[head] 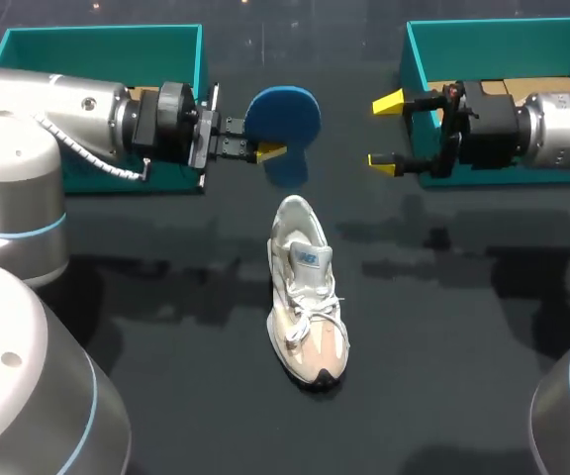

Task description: Take the shoe out of the shoebox, open the shoe tongue, remove and reinsert the insole, then place the shoe into the shoebox

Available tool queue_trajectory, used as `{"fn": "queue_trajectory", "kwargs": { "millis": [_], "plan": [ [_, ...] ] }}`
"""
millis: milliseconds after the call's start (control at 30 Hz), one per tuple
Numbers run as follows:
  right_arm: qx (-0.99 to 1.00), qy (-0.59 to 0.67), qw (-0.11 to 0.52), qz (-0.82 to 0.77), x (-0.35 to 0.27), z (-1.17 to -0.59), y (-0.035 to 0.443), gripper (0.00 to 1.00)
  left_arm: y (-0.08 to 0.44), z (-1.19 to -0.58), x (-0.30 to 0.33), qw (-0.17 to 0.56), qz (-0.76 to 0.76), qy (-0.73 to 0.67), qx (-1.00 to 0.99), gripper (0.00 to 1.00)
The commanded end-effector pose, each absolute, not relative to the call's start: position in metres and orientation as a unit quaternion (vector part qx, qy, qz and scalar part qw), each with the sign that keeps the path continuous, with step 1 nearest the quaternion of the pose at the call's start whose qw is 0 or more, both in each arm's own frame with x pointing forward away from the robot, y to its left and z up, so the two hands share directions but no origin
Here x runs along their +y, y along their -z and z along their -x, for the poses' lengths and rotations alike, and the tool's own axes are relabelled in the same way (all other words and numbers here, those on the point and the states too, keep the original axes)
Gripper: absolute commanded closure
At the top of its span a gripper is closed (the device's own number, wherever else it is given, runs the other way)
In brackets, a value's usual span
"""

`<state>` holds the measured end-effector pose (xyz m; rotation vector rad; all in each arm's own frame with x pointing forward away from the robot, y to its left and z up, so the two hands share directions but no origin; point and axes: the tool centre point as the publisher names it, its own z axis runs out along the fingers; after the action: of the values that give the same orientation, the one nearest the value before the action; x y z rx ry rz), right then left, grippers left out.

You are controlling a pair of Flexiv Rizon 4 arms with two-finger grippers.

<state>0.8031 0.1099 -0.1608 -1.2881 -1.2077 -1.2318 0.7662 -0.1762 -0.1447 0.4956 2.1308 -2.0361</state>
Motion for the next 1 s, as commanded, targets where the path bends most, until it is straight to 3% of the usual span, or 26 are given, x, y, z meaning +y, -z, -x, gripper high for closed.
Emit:
{"fn": "queue_trajectory", "kwargs": {
  "millis": [33, 100, 533, 1000],
  "plan": [
    [-0.494, 0.503, 0.474, 0.528, 0.111, -0.803, 0.161, 0.0, 0.137, -0.759, -0.172, -0.062, -0.037, 0.696, 0.715, 1.0],
    [-0.494, 0.503, 0.474, 0.528, 0.111, -0.803, 0.161, 0.0, 0.133, -0.756, -0.171, -0.116, -0.007, 0.695, 0.71, 1.0],
    [-0.494, 0.503, 0.474, 0.528, 0.111, -0.803, 0.161, 0.0, 0.133, -0.756, -0.171, -0.116, -0.007, 0.695, 0.71, 1.0],
    [-0.494, 0.503, 0.474, 0.528, 0.111, -0.803, 0.161, 0.0, 0.124, -0.757, -0.17, -0.243, 0.131, 0.664, 0.695, 1.0]
  ]
}}
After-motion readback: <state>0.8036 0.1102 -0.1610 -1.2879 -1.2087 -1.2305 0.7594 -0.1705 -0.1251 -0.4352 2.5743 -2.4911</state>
